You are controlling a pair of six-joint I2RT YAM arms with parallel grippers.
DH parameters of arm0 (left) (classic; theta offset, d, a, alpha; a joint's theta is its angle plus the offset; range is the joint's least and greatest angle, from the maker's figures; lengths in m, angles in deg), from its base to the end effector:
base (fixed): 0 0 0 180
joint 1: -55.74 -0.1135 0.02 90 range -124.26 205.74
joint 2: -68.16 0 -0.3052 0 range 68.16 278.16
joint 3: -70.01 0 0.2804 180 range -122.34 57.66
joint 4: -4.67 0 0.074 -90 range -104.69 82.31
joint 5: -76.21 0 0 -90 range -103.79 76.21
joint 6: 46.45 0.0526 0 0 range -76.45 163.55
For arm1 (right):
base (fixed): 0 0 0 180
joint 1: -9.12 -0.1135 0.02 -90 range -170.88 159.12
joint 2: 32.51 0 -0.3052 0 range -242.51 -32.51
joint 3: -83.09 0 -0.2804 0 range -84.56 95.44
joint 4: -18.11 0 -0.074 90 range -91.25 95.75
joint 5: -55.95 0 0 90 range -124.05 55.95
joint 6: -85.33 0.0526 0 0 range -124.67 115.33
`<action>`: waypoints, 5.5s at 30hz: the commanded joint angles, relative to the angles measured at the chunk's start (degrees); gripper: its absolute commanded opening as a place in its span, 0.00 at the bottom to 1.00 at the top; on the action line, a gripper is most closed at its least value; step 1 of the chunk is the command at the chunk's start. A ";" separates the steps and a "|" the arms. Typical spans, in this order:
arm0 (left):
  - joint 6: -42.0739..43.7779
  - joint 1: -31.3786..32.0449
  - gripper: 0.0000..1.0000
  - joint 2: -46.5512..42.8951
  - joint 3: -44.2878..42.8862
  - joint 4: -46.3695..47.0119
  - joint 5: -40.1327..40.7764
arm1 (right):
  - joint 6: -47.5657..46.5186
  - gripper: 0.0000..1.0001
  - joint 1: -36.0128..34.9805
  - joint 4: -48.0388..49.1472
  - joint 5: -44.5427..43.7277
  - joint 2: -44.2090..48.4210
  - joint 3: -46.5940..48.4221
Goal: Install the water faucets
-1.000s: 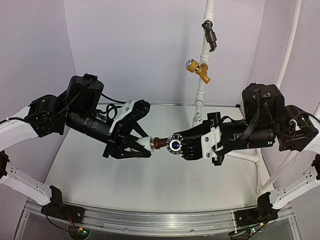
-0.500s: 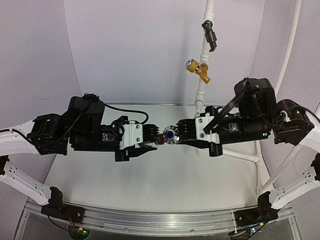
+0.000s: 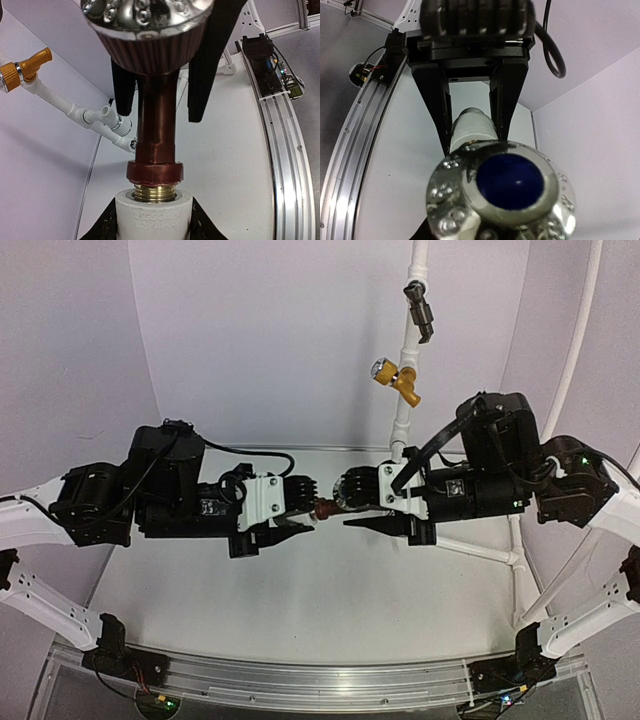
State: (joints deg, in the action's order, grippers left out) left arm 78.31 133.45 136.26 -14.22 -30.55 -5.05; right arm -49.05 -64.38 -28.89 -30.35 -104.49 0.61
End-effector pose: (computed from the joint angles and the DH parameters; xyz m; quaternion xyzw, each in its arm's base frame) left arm 0.0705 -0.2861 0.4334 0.6506 0.4882 -0.1540 0.5609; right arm 0.0809 0.2851 0.4783 -0.7169 0.4106 0.1673 0.5380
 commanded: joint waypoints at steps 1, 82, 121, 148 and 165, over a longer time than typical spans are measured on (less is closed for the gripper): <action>-4.24 0.28 0.00 0.23 -4.94 -0.26 -0.67 | -1.36 0.26 0.30 1.35 -1.11 -1.65 2.40; -62.72 -20.65 0.65 3.86 -8.02 9.42 -62.70 | -51.94 0.00 3.80 41.72 19.15 14.67 -22.73; -24.94 -19.13 0.54 -8.11 -5.47 -0.55 -41.94 | 14.48 0.00 3.98 30.24 10.65 8.01 -9.80; -22.32 -14.58 0.53 -7.38 -7.80 -2.42 -42.89 | 8.24 0.00 4.58 26.34 6.36 7.93 -10.10; -31.01 -12.38 0.69 -8.47 -4.85 -1.20 -36.70 | -15.88 0.00 4.59 26.90 10.90 10.29 -8.88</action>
State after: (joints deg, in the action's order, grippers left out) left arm 53.84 121.06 130.87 -20.16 -35.05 -45.02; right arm -52.45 -59.91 -5.69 -22.10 -97.17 -9.88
